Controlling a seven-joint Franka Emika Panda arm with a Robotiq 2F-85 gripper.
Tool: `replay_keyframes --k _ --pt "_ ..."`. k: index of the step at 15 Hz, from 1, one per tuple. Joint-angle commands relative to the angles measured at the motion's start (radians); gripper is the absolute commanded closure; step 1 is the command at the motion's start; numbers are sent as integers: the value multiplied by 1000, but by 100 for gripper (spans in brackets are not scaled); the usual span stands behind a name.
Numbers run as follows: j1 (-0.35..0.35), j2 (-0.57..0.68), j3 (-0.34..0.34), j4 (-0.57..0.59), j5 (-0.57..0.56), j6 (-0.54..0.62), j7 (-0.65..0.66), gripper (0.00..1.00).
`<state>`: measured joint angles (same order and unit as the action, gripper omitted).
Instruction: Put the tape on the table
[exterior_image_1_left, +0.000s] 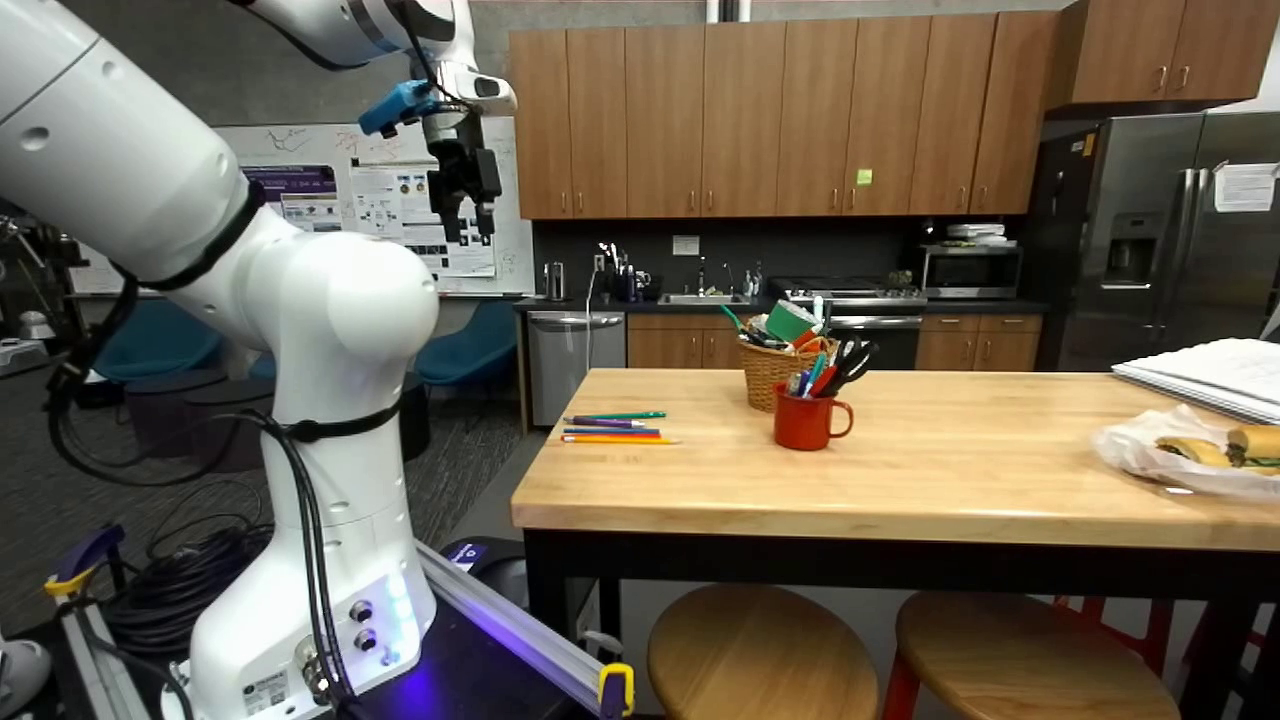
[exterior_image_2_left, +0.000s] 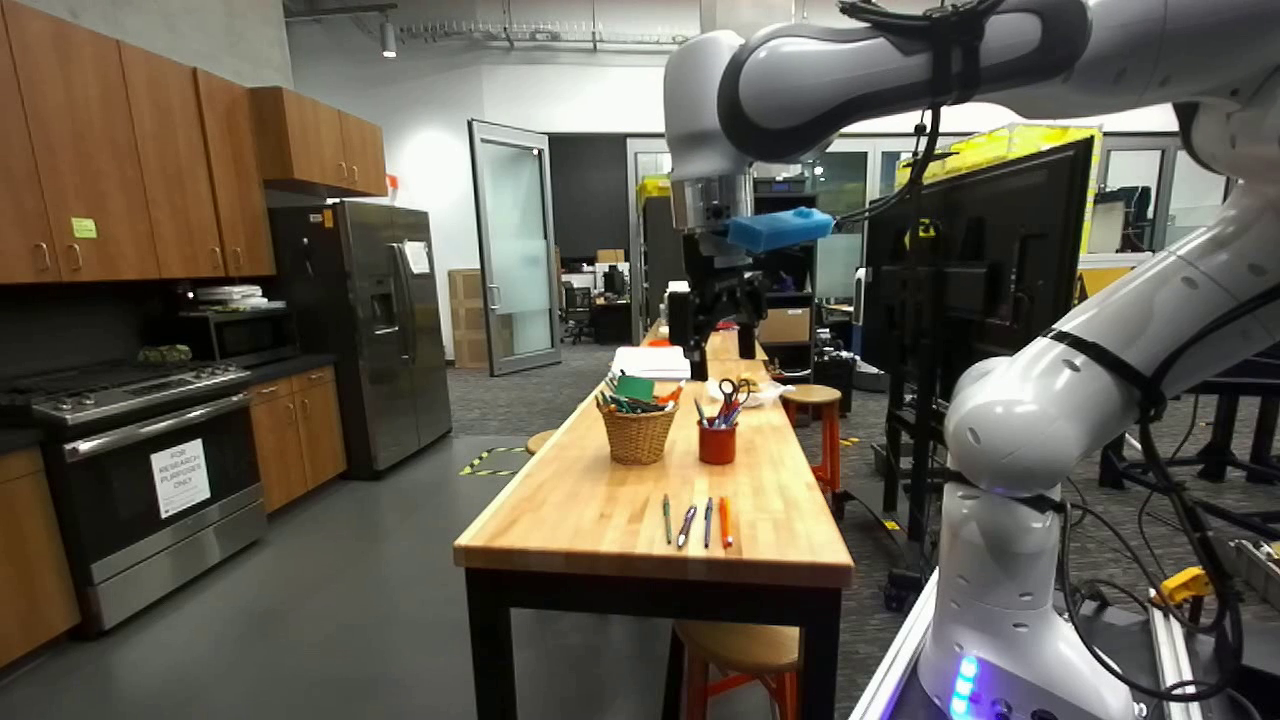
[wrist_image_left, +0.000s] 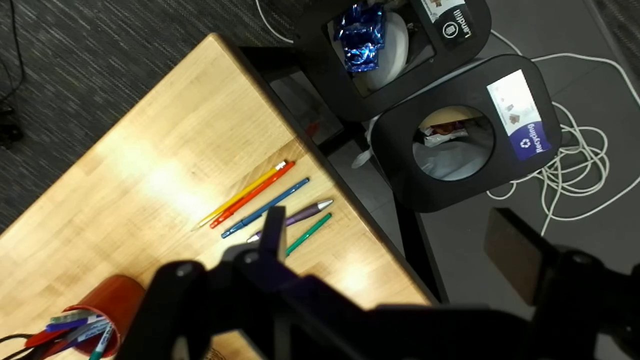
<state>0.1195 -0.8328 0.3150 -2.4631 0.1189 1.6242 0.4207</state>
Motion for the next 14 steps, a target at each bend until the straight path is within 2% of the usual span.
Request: replay_keyframes --k 1,11,12,14 --pt "-30 -7 -24 -12 -29 9 -23 0" --pt "-68 -69 -187 -78 -132 37 -208 0" --pt "-62 -36 -159 -54 -113 18 -177 0" --pt "-72 -45 -178 -62 -119 23 -195 0"
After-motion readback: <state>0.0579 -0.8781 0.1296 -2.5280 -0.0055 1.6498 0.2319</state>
